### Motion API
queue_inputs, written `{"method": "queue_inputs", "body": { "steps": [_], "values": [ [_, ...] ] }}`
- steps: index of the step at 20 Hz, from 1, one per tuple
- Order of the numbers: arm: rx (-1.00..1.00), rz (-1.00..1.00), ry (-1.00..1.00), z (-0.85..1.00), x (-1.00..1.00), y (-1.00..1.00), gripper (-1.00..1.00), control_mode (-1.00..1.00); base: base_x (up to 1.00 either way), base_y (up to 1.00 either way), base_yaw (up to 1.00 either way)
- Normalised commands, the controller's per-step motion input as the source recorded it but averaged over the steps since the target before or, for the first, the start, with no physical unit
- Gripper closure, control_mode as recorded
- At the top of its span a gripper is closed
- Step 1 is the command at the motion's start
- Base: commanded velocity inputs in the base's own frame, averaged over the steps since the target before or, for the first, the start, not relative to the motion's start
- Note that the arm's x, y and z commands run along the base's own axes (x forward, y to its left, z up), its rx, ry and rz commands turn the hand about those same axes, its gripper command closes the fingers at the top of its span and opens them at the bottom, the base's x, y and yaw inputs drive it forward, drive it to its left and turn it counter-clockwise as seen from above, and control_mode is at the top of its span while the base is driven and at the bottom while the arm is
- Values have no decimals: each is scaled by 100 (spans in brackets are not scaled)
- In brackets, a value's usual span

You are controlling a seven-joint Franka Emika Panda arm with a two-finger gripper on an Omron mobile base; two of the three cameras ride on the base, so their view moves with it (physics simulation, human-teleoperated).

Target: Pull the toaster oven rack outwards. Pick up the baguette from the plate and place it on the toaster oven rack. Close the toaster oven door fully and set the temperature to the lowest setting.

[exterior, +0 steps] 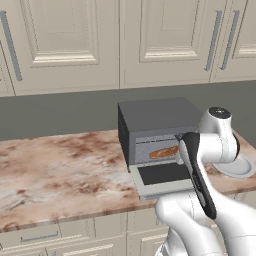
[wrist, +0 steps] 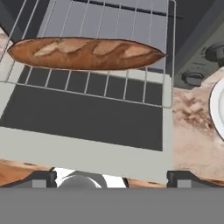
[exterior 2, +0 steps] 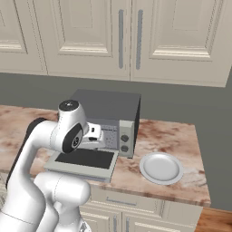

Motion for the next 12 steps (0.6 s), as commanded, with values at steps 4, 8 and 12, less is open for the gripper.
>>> {"method": "queue_inputs", "body": {
  "steps": [4, 8, 12],
  "values": [
    [0, -8, 2, -7, 21, 4, -100, -100, 0, 0, 0],
    [3, -2, 2, -24, 15, 0, -100, -100, 0, 0, 0],
    [9, 0, 0, -26, 18, 0, -100, -100, 0, 0, 0]
  ]
}}
